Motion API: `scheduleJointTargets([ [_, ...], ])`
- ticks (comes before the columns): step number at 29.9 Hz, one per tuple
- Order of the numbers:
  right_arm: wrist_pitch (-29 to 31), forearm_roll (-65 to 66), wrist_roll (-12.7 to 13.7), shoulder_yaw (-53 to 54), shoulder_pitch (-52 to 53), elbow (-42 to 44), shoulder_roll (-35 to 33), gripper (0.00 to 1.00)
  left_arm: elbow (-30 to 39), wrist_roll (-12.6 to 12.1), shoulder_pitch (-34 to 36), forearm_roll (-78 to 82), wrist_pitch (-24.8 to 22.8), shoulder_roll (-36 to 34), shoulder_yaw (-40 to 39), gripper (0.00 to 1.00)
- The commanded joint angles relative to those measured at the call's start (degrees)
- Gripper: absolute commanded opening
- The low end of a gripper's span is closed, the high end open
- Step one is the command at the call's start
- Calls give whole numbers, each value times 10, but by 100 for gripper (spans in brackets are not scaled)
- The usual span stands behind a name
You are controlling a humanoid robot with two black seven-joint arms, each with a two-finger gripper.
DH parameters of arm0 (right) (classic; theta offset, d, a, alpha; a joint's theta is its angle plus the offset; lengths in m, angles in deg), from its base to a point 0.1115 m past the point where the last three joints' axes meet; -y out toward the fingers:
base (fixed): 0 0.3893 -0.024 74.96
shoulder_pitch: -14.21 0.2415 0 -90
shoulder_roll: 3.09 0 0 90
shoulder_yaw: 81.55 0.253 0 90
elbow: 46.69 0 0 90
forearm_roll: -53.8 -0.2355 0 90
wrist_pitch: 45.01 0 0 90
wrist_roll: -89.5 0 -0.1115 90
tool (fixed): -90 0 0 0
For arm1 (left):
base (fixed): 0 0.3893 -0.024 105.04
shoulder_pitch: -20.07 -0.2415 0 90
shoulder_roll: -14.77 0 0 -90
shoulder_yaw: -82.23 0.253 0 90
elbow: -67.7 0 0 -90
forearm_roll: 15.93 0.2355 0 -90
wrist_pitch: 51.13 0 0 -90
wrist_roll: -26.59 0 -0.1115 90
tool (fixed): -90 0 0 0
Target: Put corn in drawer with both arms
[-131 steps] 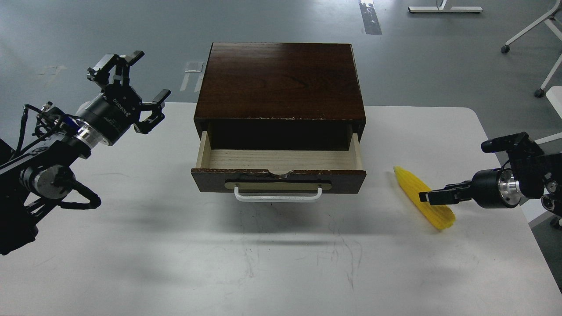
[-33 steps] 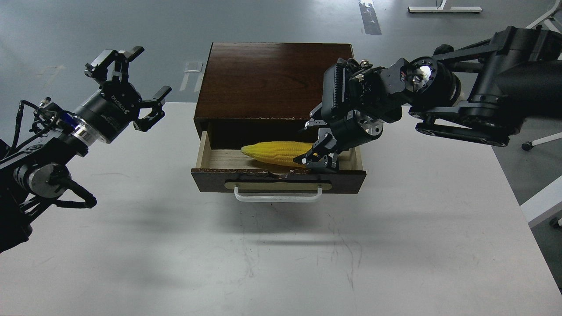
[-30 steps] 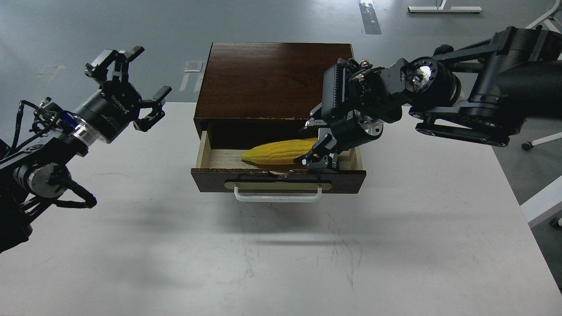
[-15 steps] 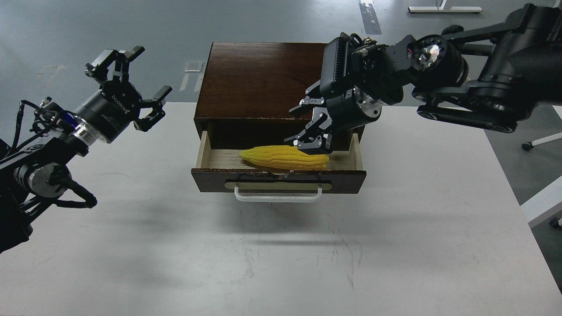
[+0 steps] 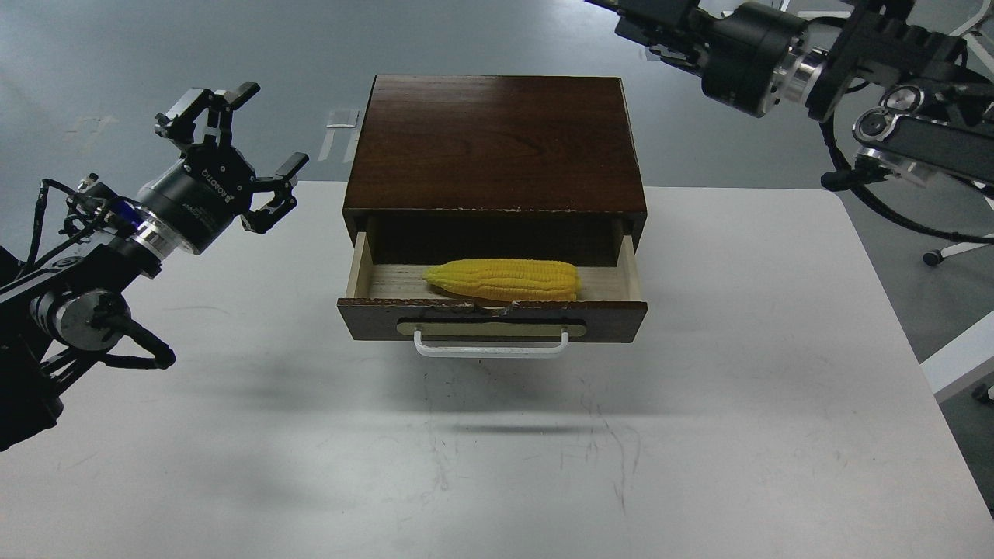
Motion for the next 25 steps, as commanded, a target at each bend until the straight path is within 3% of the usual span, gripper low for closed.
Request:
scheduleJointTargets([
  [1, -1, -99, 0, 118, -133, 10, -25, 96, 0, 0, -2, 1, -5, 3, 1, 98],
  [10, 11, -301, 0, 273, -357, 37, 8, 98, -1, 0, -8, 1, -5, 15, 1, 98],
  [25, 18, -299, 0, 304, -417, 59, 69, 100, -1, 0, -9, 2, -5, 16, 1, 98],
])
